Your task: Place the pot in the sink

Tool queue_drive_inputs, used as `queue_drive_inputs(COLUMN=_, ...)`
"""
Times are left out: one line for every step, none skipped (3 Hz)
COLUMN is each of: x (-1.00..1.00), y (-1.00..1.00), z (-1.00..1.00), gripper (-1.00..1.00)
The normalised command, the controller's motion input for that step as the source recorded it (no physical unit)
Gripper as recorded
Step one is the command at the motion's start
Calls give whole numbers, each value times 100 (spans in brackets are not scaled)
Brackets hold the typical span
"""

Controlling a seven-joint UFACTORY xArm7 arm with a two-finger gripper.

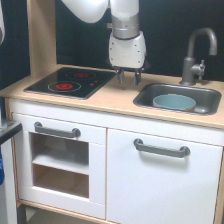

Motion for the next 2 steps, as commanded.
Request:
queue_drive_inputs(x=-30, y=-11, z=30, gripper=100)
queue_drive_inputs(x=-34, y=-15, z=35, gripper=100)
